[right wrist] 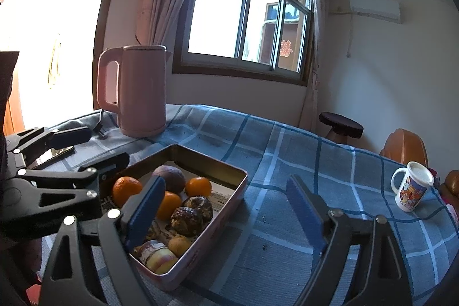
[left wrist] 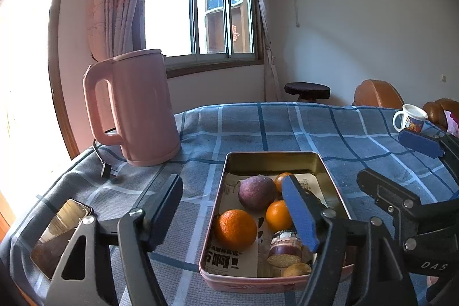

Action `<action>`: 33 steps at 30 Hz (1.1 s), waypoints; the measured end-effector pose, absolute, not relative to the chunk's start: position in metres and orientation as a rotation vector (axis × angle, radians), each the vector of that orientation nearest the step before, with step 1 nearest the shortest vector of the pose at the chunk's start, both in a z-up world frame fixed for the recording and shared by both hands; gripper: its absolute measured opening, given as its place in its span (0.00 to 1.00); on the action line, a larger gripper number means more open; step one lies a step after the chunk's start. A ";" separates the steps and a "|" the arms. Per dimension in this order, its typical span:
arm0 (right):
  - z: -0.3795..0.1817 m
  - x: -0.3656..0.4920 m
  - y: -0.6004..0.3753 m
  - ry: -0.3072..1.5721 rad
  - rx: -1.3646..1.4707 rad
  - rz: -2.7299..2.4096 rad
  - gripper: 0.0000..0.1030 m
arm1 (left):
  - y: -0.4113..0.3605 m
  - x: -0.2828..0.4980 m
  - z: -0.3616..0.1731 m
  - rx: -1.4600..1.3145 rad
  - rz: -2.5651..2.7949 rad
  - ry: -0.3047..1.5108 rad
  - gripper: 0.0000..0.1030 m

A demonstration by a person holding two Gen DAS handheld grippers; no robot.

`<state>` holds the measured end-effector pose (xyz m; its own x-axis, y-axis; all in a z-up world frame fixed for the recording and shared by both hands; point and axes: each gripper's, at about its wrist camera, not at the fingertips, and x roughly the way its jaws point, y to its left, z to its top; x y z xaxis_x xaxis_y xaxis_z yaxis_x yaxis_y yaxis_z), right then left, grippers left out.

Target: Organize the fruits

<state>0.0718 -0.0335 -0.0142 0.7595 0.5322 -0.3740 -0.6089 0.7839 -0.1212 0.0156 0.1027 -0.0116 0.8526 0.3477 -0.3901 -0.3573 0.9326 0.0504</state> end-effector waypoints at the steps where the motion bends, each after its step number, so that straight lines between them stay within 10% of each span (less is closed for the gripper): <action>1: -0.013 0.071 -0.034 0.328 -0.243 0.626 0.86 | 0.103 0.016 -0.011 -0.027 0.370 0.404 0.72; 33: -0.013 0.073 -0.060 0.306 -0.232 0.582 0.89 | 0.091 0.016 -0.005 -0.033 0.359 0.371 0.86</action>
<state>0.0730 -0.0598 -0.0131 0.7923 0.5019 -0.3469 -0.5701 0.8115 -0.1282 0.0155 0.0912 -0.0050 0.8696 0.3371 -0.3608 -0.3490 0.9365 0.0338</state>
